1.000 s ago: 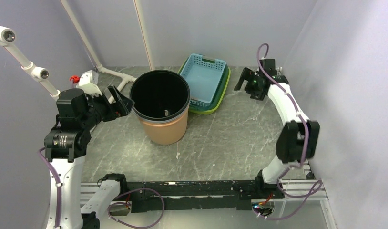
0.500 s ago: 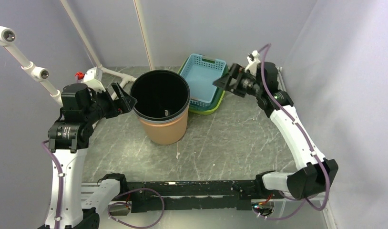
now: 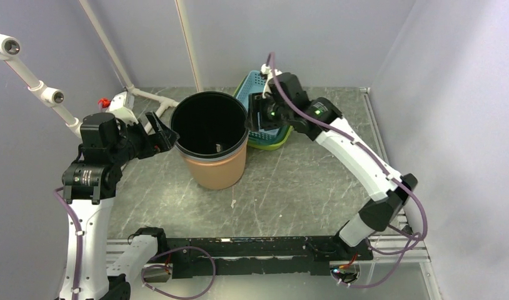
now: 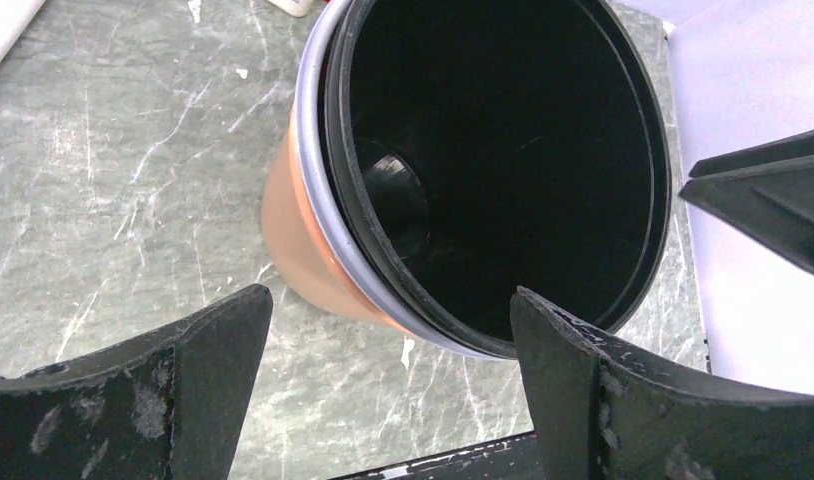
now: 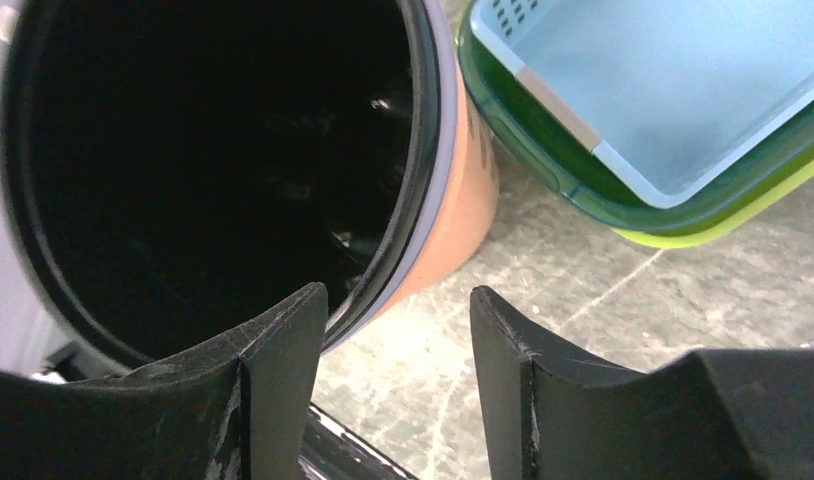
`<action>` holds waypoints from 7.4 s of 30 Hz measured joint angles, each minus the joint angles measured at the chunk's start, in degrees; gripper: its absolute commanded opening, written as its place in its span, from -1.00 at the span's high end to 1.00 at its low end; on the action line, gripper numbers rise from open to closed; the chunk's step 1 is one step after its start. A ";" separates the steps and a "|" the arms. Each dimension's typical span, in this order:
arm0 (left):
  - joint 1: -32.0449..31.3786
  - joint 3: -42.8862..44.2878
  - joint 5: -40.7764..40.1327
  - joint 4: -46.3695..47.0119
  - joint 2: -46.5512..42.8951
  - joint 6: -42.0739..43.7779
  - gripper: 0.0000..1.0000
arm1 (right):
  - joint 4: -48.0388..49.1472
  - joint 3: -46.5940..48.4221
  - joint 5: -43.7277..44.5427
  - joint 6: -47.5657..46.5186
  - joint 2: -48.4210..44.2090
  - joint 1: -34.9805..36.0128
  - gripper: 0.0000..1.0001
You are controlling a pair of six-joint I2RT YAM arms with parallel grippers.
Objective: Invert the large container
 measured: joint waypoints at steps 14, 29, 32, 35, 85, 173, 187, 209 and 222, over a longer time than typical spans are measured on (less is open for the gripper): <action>0.00 -0.44 -2.60 -0.42 -0.44 -0.52 -0.90 | -14.67 18.97 14.58 -1.75 14.62 8.57 0.38; 0.00 -0.44 -3.04 -0.44 -0.57 -0.59 -0.90 | -17.99 21.88 19.12 -0.52 17.03 9.40 0.40; 0.00 -0.44 -3.06 -0.50 -0.83 -0.57 -0.90 | -17.90 21.88 19.54 -0.28 17.42 9.51 0.72; 0.00 -0.44 -3.19 -0.83 -1.25 -0.57 -0.90 | -16.94 21.92 21.05 0.94 17.51 9.55 0.73; 0.09 2.51 12.92 -6.45 8.22 5.11 -0.76 | -6.47 4.68 8.52 0.87 0.07 7.23 1.00; -0.22 13.31 7.13 -14.71 16.06 0.57 0.95 | 4.50 -0.68 -4.98 3.65 -10.64 0.68 -0.88; -0.22 13.53 7.54 -14.67 15.74 0.09 0.95 | -14.78 15.76 16.90 4.11 5.11 11.02 0.22; -0.22 14.73 8.31 -12.13 12.66 -1.81 -0.29 | -15.28 14.78 22.51 6.27 5.79 12.63 1.00; -0.22 15.85 -11.06 -10.16 -0.98 -3.89 -0.71 | -8.76 4.35 8.79 4.20 -4.33 6.19 1.00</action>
